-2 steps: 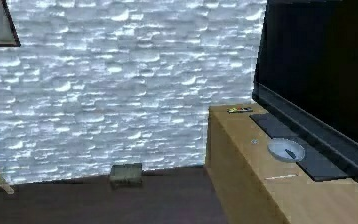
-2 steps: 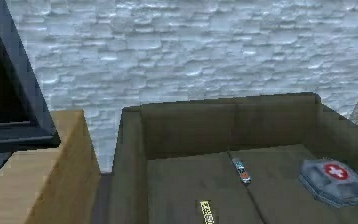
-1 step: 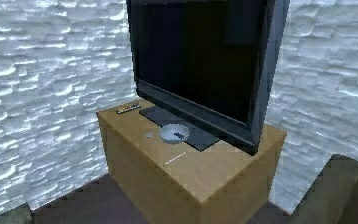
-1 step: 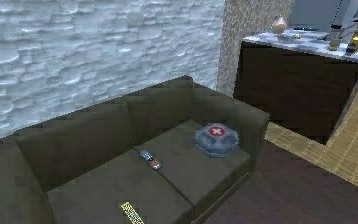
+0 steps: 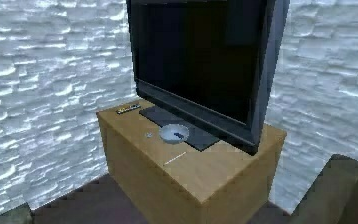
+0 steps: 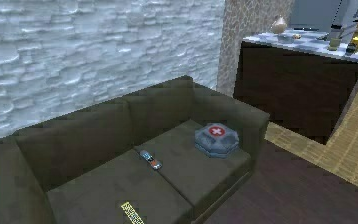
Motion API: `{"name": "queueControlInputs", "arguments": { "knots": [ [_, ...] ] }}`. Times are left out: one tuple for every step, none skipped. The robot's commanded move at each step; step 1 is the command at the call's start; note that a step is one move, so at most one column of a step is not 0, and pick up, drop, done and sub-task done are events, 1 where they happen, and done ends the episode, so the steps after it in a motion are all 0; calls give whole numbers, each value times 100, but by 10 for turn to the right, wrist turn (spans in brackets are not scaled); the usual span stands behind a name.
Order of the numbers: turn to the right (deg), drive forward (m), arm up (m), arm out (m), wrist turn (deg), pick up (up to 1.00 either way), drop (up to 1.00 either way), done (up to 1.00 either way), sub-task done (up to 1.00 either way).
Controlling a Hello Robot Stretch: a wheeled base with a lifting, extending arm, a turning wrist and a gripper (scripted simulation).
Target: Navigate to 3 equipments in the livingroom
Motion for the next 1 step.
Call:
{"name": "queueControlInputs", "arguments": {
  "knots": [
    [-450, 0, 0, 0, 0, 0, 0, 0, 0]
  ]
}}
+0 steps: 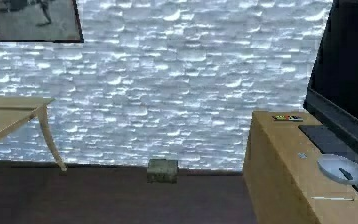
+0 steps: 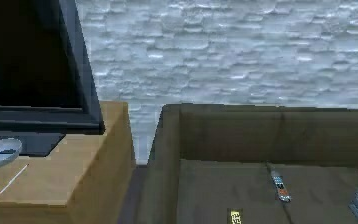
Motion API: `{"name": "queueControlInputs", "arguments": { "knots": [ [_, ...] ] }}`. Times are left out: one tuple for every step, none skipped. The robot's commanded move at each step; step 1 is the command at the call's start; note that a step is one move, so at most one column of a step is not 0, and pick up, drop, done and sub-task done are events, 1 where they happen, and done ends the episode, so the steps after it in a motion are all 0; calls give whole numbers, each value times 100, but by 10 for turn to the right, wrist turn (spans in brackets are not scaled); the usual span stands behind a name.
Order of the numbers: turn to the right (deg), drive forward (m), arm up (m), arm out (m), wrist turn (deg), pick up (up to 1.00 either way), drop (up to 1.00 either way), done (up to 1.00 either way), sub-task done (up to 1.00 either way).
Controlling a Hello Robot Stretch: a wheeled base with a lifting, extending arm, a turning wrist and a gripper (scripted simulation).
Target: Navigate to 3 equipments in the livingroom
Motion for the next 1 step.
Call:
{"name": "queueControlInputs", "arguments": {
  "knots": [
    [-450, 0, 0, 0, 0, 0, 0, 0, 0]
  ]
}}
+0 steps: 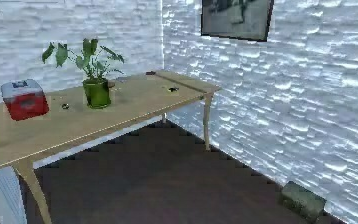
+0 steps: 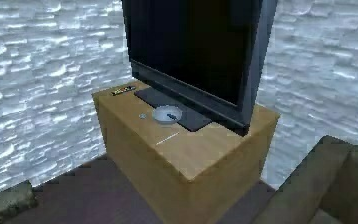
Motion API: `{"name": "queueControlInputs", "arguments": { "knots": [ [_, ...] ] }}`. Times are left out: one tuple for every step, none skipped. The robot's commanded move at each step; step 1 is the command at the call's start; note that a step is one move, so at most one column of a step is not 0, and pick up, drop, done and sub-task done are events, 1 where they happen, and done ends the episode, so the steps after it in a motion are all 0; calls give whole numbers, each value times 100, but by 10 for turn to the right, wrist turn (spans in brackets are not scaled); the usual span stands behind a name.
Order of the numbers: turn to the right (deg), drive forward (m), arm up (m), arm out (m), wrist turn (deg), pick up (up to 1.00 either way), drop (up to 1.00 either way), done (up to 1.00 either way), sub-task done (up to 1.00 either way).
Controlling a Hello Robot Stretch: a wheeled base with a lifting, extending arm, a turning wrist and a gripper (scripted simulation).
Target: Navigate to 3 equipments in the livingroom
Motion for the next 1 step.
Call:
{"name": "queueControlInputs", "arguments": {
  "knots": [
    [-390, 0, 0, 0, 0, 0, 0, 0, 0]
  ]
}}
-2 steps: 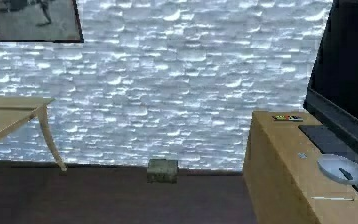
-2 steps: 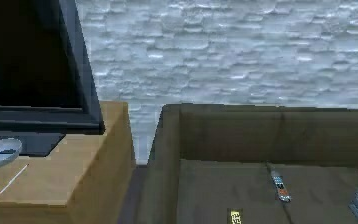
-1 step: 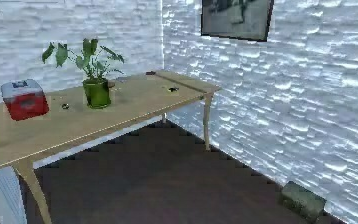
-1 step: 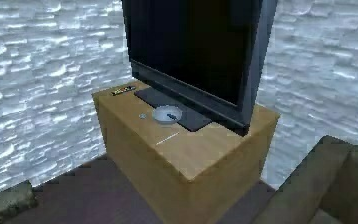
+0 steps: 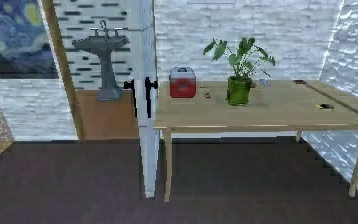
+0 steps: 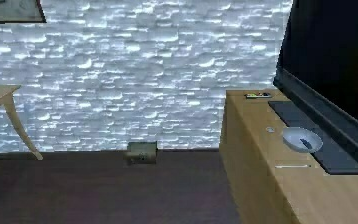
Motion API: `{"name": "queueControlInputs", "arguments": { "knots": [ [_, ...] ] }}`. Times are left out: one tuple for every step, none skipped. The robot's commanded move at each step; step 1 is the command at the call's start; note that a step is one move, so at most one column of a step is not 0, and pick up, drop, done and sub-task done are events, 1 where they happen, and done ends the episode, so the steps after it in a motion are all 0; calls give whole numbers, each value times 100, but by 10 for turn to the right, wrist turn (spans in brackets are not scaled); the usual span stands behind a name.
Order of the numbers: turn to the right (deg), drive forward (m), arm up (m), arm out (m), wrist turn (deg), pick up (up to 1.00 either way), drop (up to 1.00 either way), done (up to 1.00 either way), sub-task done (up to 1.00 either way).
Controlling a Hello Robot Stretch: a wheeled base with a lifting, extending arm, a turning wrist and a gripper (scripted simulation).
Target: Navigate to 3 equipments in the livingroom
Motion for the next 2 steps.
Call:
{"name": "queueControlInputs", "arguments": {
  "knots": [
    [0, 55, 0, 0, 0, 0, 0, 0, 0],
    [0, 0, 0, 0, 0, 0, 0, 100, 0]
  ]
}}
